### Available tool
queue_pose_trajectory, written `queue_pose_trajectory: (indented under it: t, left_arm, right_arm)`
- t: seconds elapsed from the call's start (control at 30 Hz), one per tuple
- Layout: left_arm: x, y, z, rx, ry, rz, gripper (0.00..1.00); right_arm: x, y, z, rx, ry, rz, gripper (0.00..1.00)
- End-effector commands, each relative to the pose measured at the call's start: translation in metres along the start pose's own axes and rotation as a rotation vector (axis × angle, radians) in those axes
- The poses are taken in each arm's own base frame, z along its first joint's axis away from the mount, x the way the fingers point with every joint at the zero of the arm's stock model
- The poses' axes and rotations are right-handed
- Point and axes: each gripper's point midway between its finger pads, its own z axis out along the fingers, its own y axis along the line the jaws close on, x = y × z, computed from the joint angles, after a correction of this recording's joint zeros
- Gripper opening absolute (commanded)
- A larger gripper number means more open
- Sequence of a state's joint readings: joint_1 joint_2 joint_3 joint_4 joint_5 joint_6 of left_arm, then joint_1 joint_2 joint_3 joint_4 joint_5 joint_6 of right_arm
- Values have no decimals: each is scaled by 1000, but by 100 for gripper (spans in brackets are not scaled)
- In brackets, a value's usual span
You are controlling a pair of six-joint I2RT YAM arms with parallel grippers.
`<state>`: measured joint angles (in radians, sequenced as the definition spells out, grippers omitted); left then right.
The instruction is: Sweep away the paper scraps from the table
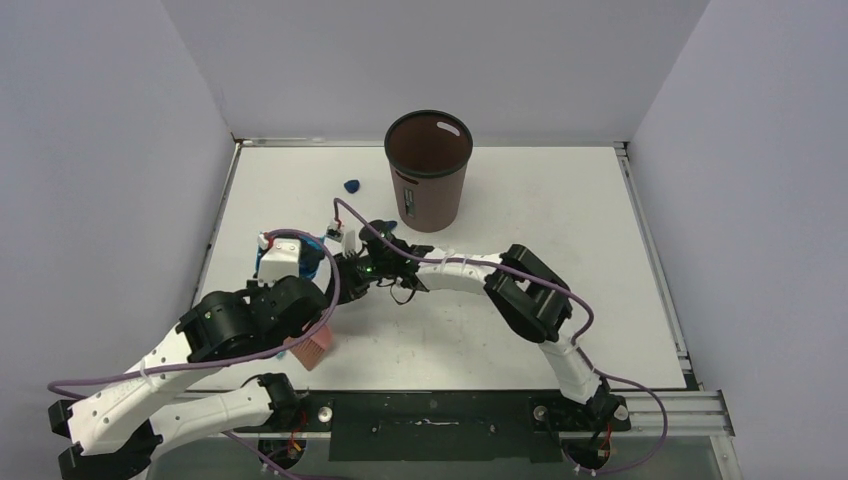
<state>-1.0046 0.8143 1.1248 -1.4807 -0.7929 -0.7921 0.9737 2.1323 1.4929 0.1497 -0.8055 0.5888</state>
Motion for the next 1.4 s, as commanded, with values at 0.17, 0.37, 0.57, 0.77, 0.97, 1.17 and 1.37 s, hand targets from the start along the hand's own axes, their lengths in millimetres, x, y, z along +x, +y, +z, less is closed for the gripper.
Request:
queue_pose_trajectory:
  t: [0.17,0.37,0.57,0.77,0.97,1.17,1.37]
  left_arm:
    - [-8,10,-5,-10,-44,-69,0]
    - [-9,0,0,-1,-31,-31,0]
    - [-10,-20,7,27,5,41,0]
    - [-13,-48,11,102,35,95,0]
    - [-17,-79,17,184,42,116,0]
    - [1,-122,26,314,104,153,0]
    - [26,-159,34,399,153,218,0]
  right_arm:
    - [-59,-37,-34,200,-230,126,5]
    - [-60,-73,-118,434,-249,98,5]
    - [-13,-112,-192,535,-62,192,5]
    - [20,-112,-270,623,-30,214,5]
    - [22,-83,-324,676,-15,94,5]
    - [0,-67,-356,777,-15,-106,5]
    - [-34,-80,-403,1034,-25,-272,5]
